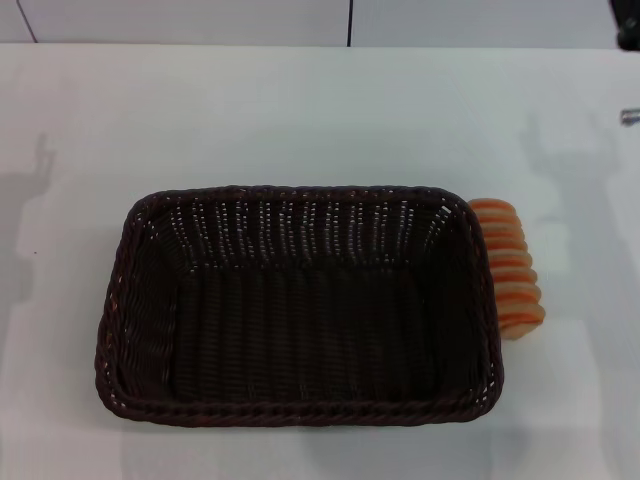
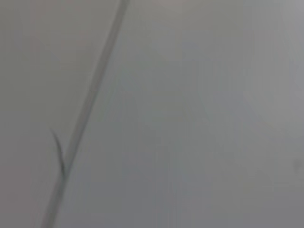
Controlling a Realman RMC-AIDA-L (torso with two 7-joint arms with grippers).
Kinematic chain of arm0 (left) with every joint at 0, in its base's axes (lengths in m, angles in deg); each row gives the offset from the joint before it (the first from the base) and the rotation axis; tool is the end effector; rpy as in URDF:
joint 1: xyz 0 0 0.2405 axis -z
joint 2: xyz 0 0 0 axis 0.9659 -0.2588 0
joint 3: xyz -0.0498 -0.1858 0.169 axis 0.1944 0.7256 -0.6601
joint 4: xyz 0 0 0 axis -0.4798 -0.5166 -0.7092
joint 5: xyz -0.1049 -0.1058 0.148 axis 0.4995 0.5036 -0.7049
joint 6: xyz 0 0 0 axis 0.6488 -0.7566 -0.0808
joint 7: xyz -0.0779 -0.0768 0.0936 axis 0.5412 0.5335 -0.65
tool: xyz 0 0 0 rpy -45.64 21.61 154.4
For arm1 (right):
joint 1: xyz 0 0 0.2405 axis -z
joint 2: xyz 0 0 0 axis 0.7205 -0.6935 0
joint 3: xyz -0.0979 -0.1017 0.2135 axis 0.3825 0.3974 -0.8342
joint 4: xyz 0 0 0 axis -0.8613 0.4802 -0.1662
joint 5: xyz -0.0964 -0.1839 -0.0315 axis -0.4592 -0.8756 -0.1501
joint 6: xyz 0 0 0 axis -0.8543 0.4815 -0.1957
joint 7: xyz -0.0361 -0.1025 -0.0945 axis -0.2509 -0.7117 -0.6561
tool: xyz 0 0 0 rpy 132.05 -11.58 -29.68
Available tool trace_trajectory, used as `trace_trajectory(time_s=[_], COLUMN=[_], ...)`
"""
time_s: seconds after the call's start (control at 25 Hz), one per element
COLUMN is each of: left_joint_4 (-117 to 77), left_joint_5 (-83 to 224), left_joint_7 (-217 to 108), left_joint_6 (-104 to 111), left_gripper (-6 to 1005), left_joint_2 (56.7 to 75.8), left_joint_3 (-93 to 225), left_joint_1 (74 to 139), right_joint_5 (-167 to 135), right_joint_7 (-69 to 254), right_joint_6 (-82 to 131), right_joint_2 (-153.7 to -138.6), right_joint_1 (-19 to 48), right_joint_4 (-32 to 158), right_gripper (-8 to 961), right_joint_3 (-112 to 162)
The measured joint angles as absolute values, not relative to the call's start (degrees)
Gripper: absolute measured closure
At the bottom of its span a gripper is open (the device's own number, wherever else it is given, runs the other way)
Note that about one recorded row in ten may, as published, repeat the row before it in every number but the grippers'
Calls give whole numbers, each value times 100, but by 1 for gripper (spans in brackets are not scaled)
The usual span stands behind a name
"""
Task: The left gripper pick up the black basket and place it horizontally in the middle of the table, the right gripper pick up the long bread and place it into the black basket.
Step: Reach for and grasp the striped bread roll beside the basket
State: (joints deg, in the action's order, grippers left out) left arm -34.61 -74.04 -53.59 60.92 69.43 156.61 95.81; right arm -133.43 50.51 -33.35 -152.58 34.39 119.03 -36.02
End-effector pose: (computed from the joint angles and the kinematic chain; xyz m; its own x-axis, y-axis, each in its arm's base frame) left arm -0.3607 0.3291 0.0431 0.7828 -0.1066 0.6131 0.6222 0.1179 -0.7740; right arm 0.2060 0.3207 0.0022 0.8111 0.4083 -0.4187 -0.4804 0.0570 -0.8752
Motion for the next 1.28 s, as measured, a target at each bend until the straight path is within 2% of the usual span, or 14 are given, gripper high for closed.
trace_trajectory(time_s=[0.2, 0.32, 0.44, 0.48, 0.52, 0.56, 0.68, 0.72, 0.76, 0.84, 1.04, 1.28], left_joint_4=[-3463, -3468, -3469, -3462, -3453, -3453, -3451, -3459, -3468, -3473, -3463, -3463], left_joint_5=[-7405, -7406, -7407, -7409, -7405, -7405, -7404, -7409, -7419, -7443, -7516, -7528], left_joint_7=[-5362, -5364, -5365, -5365, -5366, -5366, -5367, -5367, -5367, -5367, -5368, -5368], left_joint_6=[6078, 6073, 6064, 6049, 6031, 6012, 5978, 5971, 5965, 5961, 5955, 5934], left_gripper=[282, 282, 282, 282, 282, 282, 282, 282, 282, 282, 282, 281], left_joint_2=[6943, 6936, 6936, 6935, 6935, 6935, 6935, 6937, 6939, 6940, 6949, 6952], left_joint_3=[15661, 15661, 15661, 15661, 15662, 15661, 15661, 15659, 15657, 15653, 15652, 15652], left_joint_1=[9566, 9549, 9554, 9563, 9572, 9577, 9599, 9605, 9604, 9603, 9631, 9649], right_joint_5=[-13659, -13705, -13748, -13775, -13870, -13870, -14258, -14502, -14502, -14816, -15684, -15943], right_joint_7=[7148, 7442, 7210, 7103, 6876, 6876, 6733, 7035, 7035, 7518, 7880, 7877], right_joint_6=[-4536, -3830, -2071, -1156, 568, 568, 3230, 4545, 4545, 5850, 8389, 10068], right_joint_2=[-15172, -14852, -14695, -14733, -14888, -14888, -15233, -15265, -15265, -15216, -15224, -15216], right_joint_1=[3127, 3513, 3874, 3949, 4020, 4020, 3926, 3728, 3728, 3410, 2712, 2435], right_joint_4=[10933, 11655, 13088, 13537, 14254, 14254, 14981, 15270, 15270, 15489, 15738, 16124], right_gripper=[167, 167, 167, 167, 167, 167, 167, 167, 167, 167, 167, 166], right_joint_3=[-3372, -3710, -4491, -4857, -5537, -5537, -6498, -6872, -6872, -7205, -7797, -7868])
